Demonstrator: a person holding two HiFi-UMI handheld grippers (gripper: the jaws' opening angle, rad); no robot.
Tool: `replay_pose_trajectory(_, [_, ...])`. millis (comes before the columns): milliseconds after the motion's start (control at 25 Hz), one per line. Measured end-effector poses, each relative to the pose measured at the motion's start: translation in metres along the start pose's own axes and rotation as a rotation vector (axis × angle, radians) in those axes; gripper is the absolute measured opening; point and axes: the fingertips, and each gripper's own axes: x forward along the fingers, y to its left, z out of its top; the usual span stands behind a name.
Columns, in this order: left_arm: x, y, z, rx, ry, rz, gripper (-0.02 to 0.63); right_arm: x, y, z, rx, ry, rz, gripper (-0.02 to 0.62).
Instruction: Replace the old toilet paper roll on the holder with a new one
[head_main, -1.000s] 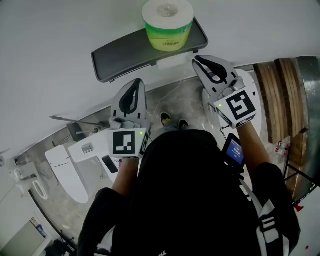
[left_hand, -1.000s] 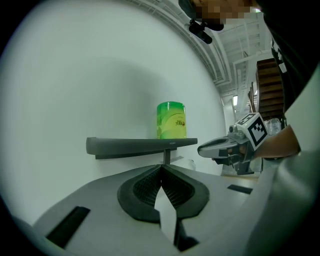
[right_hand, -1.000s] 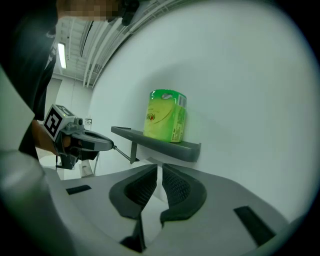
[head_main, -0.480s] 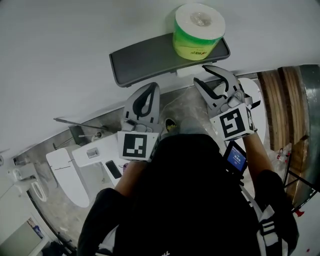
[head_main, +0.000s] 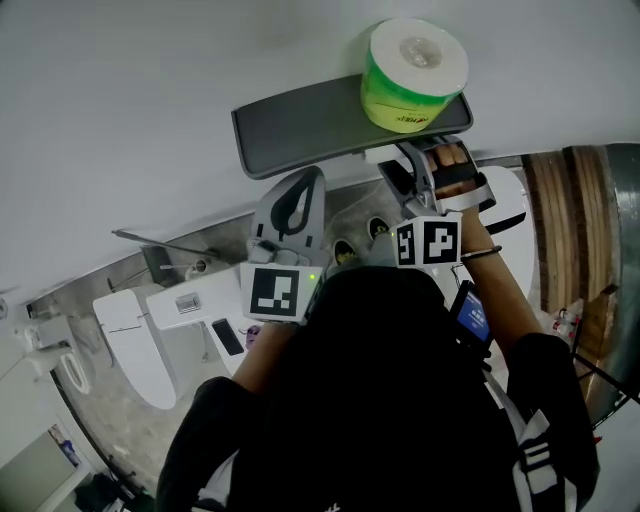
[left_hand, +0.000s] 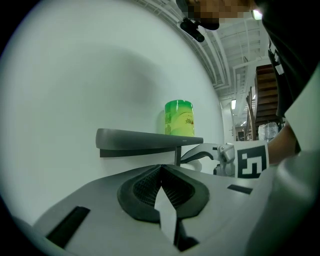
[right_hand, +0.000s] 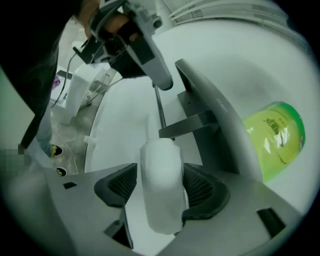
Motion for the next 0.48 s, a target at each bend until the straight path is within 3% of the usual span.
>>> replay_pose_trajectory(160, [0.001,0.004,-0.002,0.004,0.003,0.015,0.021,0.017,0.0,-0.004,-0.114,0.046,-0.062,0.274])
replay_pose_trajectory(240, [0.0,0.006,-0.002,0.003,0.002,0.02,0.021,0.015,-0.002,-0.005,-0.13,0.054,-0.087,0.245])
replay_pose_trajectory(480, [0.0,0.008,-0.001,0.001,0.006,0.021,0.021,0.01,-0.012,-0.015,-0.141,0.084,-0.142,0.244])
